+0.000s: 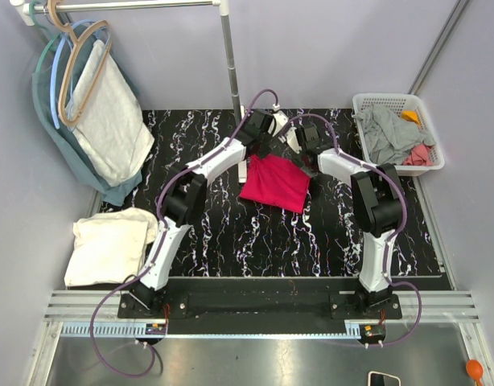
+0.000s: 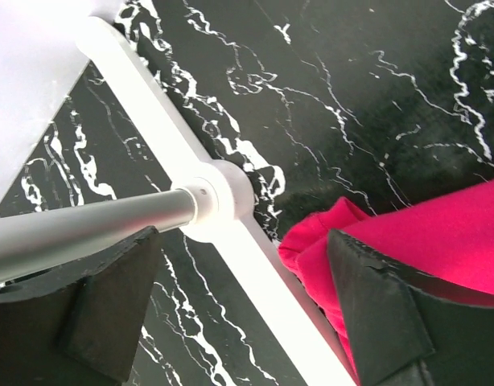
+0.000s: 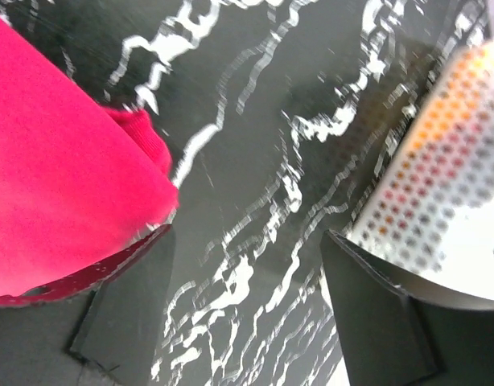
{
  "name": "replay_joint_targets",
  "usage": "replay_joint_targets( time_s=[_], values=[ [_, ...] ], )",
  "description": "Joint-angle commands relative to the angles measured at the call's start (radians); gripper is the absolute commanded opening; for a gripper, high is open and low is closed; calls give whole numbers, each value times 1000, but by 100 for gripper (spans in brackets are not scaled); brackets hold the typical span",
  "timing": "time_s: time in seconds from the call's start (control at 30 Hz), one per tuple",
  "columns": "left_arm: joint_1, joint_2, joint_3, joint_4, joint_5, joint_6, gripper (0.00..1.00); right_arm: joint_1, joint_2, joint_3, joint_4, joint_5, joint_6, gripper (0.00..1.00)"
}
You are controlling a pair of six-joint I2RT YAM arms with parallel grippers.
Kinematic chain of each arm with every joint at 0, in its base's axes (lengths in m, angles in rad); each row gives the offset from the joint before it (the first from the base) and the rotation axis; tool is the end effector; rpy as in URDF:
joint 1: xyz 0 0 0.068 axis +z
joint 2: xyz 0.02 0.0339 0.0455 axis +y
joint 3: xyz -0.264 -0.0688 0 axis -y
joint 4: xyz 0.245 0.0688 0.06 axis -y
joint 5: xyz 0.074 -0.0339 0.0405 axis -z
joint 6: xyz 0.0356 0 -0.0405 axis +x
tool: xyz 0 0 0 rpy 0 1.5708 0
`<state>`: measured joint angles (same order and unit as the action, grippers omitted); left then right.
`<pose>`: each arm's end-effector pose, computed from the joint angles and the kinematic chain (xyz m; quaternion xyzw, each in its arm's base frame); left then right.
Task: Fold and stack the t-shirts
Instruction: Fold the tshirt
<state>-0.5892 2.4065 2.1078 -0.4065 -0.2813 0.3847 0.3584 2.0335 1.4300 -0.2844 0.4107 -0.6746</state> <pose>0.4628 -0.2974 0.2057 0.3686 0.8219 0.0842 0.4261 0.4179 0.1414 0.1774 -0.3962 0.8359 -0.2414 0.2935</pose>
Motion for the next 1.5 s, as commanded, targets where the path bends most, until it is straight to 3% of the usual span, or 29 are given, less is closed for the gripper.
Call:
replay_joint_targets(
  time_s=[0.0, 0.03, 0.17, 0.4, 0.57, 0.7, 1.13, 1.47],
  values=[
    [-4, -76, 23, 55, -56, -24, 94, -4, -172, -42, 42, 69, 84, 84],
    [-4, -110, 5, 49, -46, -29, 99, -4, -192, -49, 36, 76, 93, 86],
    [-3, -208, -75, 8, -15, -27, 99, -3, -277, -111, 5, 51, 142, 100],
    [35, -421, -386, 5, 36, -12, 99, -3, -372, -135, -136, -163, 262, 100],
    [68, -513, -517, 3, 51, 3, 99, 4, -320, -94, -208, -350, 314, 100],
    [84, -547, -601, 11, 53, 9, 99, 17, -257, -49, -223, -409, 329, 100],
    [123, -524, -655, 12, 83, 16, 99, 63, -36, 107, -217, -458, 316, 100],
    [123, -541, -706, -5, 96, 14, 99, 99, 44, 53, -193, -469, 267, 100]
  ],
)
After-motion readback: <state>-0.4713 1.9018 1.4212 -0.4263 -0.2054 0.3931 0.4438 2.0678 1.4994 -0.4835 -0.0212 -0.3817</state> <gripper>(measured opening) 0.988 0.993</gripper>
